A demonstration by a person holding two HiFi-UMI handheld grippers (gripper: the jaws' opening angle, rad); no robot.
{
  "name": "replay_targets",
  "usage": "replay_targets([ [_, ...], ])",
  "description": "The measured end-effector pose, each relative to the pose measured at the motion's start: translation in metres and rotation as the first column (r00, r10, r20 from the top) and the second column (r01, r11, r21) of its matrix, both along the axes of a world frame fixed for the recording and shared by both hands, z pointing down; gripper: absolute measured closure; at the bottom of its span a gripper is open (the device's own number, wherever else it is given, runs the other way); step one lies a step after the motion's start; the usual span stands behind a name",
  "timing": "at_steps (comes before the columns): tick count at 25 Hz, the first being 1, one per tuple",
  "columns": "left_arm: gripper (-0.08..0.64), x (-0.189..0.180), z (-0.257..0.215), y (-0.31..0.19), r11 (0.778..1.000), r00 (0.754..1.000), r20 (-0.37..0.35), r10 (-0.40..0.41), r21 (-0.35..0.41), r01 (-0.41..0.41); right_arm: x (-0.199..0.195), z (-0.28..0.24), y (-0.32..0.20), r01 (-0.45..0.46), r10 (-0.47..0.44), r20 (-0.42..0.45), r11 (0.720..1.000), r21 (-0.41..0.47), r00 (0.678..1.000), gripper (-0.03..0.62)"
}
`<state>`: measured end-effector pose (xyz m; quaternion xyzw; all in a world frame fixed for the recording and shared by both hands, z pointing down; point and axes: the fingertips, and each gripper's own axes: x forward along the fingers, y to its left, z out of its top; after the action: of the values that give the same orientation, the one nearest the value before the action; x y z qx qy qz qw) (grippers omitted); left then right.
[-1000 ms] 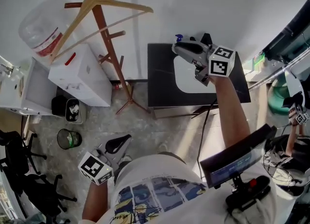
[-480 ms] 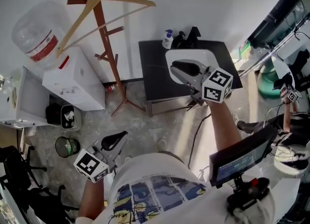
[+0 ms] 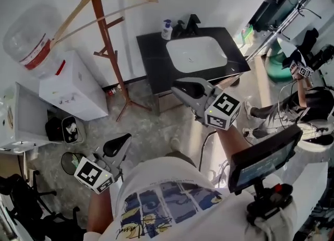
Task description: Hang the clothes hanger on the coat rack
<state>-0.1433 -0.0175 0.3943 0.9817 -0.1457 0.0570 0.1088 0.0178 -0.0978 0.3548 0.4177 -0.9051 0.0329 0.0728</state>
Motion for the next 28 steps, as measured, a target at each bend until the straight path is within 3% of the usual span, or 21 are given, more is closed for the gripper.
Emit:
replay_targets([
  [8,0.558,-0.031,0.000,0.023,0.999,0.999,-0.028,0.044,-0.007,-0.044,-0.070,0.035,0.056,0.037,-0.038,-0.008,0.995,-0.092,0.999,0.549],
  [14,0.557,-0.061,0.011,0.036,0.999,0.999,-0.014,0.045,-0.029,-0.045,-0.116,0.040,0.080,0.064,-0.066,-0.037,0.996,-0.067,0.997,0.587],
  [20,0.558,-0.077,0.018,0.048,0.998,0.998,0.000,0.056,-0.031,-0.056,-0.142,0.040,0.097,0.062,-0.068,-0.101,0.996,-0.060,0.993,0.589],
  [28,0.558,-0.084,0.019,0.058,0.998,0.998,-0.004,0.055,-0.042,-0.055,-0.156,0.037,0.104,0.071,-0.078,-0.122,0.996,-0.059,0.989,0.590],
])
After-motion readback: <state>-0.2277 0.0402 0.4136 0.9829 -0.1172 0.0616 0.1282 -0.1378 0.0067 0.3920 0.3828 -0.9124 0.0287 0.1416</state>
